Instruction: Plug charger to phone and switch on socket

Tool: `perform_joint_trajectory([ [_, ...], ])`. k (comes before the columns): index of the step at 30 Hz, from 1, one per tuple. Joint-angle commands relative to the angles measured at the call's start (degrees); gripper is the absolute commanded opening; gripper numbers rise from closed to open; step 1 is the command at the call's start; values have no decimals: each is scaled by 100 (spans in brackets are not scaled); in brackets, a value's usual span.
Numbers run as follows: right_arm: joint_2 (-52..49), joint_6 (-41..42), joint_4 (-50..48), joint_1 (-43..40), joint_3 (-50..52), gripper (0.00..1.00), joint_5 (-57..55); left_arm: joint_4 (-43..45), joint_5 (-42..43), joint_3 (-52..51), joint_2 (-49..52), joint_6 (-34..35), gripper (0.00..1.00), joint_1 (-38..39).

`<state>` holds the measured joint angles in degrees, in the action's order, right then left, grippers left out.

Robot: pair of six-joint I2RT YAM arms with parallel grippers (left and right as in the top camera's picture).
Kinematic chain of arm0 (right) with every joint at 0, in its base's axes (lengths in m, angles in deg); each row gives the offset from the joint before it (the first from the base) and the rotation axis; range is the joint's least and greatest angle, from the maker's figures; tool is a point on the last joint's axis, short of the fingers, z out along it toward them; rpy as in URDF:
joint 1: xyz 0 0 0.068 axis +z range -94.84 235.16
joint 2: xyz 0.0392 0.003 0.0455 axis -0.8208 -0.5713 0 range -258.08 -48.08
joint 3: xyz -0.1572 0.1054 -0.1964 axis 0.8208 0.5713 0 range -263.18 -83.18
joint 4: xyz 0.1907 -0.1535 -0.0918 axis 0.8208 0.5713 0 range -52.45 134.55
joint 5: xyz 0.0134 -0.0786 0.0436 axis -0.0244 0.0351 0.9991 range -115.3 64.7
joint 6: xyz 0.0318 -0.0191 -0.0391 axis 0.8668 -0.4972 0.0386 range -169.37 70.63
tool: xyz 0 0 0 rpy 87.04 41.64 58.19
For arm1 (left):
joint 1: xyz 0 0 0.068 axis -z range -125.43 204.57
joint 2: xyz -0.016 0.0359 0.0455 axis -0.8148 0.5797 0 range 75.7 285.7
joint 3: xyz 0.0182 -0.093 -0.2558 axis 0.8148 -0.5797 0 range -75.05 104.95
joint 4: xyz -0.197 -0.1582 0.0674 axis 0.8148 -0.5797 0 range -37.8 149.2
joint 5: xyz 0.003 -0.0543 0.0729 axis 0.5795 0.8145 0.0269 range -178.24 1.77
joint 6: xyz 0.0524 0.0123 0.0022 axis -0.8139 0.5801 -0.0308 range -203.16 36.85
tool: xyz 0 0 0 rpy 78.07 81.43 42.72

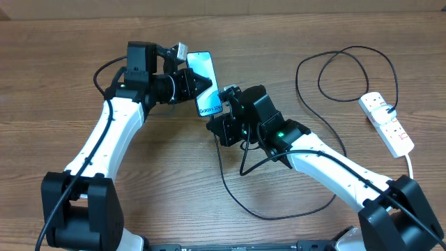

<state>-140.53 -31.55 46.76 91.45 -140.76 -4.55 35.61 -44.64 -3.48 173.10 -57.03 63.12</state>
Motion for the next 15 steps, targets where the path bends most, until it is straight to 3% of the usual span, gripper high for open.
perform_joint_trajectory([
  [1, 111, 37, -535, -201, -361, 4, -334, -299, 682, -170, -42, -68, 5, 433],
  [8, 109, 42, -459, -328, -367, 4, -271, -326, 592, -170, -42, -153, 4, 514],
  [10, 111, 87, -387, -328, -367, 11, -267, -326, 481, -170, -42, -153, 5, 535],
  [14, 114, 153, 39, -343, -367, 42, -269, -319, 229, -170, -42, -153, 4, 533],
  [15, 114, 153, 111, -343, -367, 45, -269, -313, 192, -170, -42, -153, 5, 527],
])
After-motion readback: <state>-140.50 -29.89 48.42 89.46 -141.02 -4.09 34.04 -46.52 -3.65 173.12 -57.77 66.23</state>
